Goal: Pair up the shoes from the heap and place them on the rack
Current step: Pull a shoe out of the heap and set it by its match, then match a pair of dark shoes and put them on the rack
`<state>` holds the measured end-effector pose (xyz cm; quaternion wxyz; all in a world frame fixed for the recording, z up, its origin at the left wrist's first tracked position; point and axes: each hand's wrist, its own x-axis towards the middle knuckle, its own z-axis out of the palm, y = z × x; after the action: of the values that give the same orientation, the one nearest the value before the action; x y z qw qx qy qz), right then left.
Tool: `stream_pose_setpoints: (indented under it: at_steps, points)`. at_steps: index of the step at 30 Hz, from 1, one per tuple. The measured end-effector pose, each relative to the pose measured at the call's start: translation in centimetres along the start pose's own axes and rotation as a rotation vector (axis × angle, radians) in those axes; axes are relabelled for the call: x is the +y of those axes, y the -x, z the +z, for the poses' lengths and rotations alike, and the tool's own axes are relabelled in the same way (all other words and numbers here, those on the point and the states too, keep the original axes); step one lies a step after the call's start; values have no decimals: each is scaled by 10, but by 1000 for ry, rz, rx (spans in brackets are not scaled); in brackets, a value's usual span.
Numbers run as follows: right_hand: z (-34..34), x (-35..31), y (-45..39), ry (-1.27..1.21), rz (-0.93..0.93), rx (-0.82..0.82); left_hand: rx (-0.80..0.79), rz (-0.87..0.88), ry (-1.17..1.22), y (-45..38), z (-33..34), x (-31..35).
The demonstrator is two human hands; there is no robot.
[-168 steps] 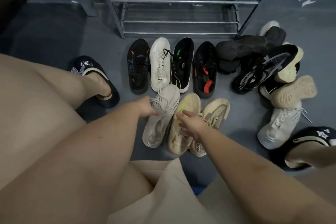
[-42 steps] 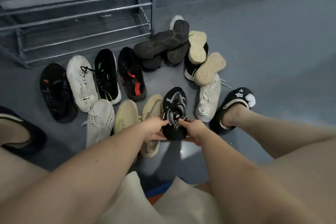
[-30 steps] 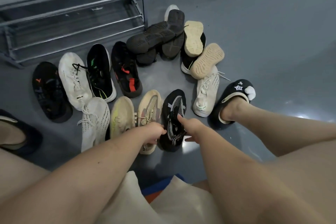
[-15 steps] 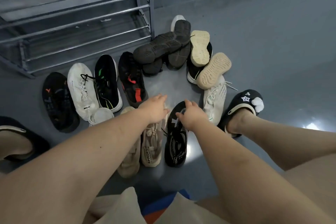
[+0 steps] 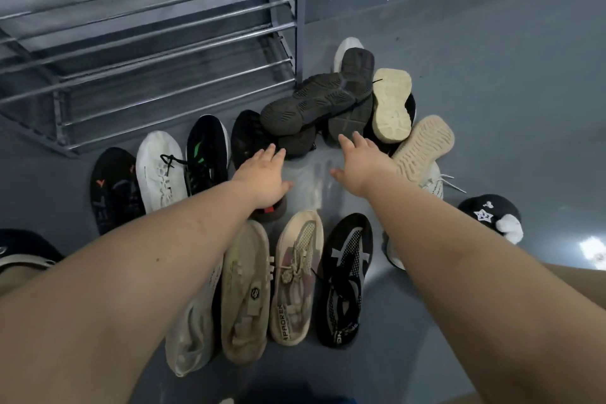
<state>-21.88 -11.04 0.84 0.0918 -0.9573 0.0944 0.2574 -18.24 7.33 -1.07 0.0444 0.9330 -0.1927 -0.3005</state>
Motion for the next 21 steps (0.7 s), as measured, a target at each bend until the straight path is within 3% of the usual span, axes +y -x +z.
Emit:
stream_pose_setpoints:
  at_steps: [9,21]
  points:
    - [-23,-22,-95,113,-131,30,6,-47,52,-75,-32,-40]
    - [-23,-33,-208,196,-181,14,0,-85,377,-174,-37,-56]
